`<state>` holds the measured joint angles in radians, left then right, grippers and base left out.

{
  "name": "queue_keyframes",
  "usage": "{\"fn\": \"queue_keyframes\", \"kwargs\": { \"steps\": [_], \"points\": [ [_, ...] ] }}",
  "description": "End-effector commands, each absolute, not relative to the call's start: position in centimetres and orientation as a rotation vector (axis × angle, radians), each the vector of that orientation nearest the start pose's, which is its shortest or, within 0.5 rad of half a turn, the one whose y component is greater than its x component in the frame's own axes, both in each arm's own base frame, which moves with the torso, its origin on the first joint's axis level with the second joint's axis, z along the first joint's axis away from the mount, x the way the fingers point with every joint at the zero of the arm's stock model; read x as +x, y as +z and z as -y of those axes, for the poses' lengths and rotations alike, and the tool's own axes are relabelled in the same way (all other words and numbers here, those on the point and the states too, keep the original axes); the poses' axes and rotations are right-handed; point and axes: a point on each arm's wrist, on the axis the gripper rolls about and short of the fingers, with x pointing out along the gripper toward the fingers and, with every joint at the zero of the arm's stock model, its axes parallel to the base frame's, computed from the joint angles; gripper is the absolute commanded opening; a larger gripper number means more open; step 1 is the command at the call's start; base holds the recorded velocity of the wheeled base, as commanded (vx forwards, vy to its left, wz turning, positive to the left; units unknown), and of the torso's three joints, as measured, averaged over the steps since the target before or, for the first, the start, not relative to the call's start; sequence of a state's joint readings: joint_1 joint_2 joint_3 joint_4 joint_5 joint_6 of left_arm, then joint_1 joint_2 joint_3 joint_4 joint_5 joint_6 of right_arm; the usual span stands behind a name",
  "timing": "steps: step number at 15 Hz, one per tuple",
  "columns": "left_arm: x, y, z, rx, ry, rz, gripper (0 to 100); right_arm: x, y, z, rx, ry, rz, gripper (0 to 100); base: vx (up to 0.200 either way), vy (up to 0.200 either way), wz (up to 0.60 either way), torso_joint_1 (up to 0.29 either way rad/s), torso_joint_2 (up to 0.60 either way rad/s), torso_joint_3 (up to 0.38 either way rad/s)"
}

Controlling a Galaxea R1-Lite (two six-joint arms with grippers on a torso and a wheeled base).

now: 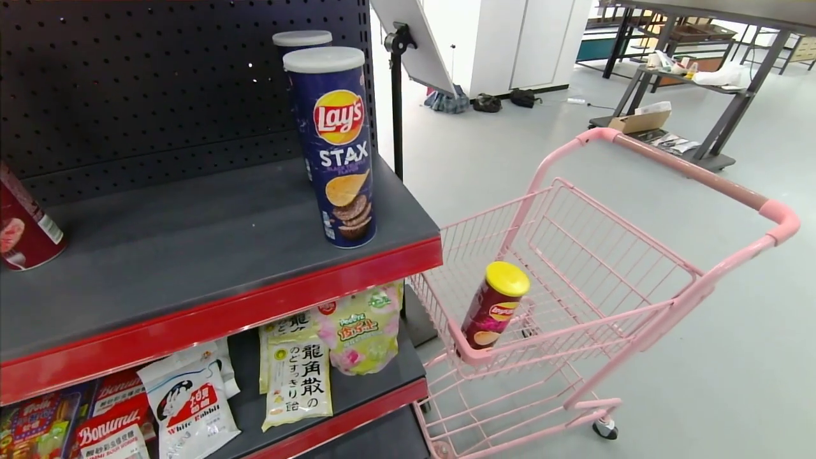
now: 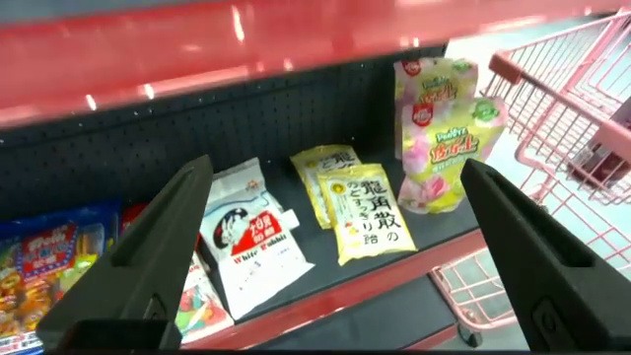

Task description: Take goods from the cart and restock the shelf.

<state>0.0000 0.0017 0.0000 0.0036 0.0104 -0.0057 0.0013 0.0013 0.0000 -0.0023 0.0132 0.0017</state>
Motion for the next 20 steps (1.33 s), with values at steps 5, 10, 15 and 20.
{"fn": "queue_keyframes", "kwargs": {
  "steps": [5,10,15,20],
  "points": [
    [-2.3,7.5,0.0,-0.006,0.011,-0.005,100,-2.3,7.6,0.0,0.002,0.015,0.002,100,0.000,0.000,0.00,-0.153,0.53,0.382],
    [-2.3,7.5,0.0,-0.006,0.009,-0.005,100,-2.4,10.7,-0.1,-0.004,0.067,0.043,100,0.000,0.000,0.00,-0.031,0.12,0.093],
    [-2.3,7.5,0.0,-0.006,0.009,-0.005,100,4.2,21.7,-1.1,0.085,0.345,-0.121,100,0.000,0.000,0.00,0.000,0.00,0.000],
    [-2.3,7.5,0.0,-0.008,0.009,-0.005,100,18.1,15.6,-5.5,0.168,0.460,-0.311,100,0.000,0.000,0.00,0.000,0.00,0.000]
  ]
}}
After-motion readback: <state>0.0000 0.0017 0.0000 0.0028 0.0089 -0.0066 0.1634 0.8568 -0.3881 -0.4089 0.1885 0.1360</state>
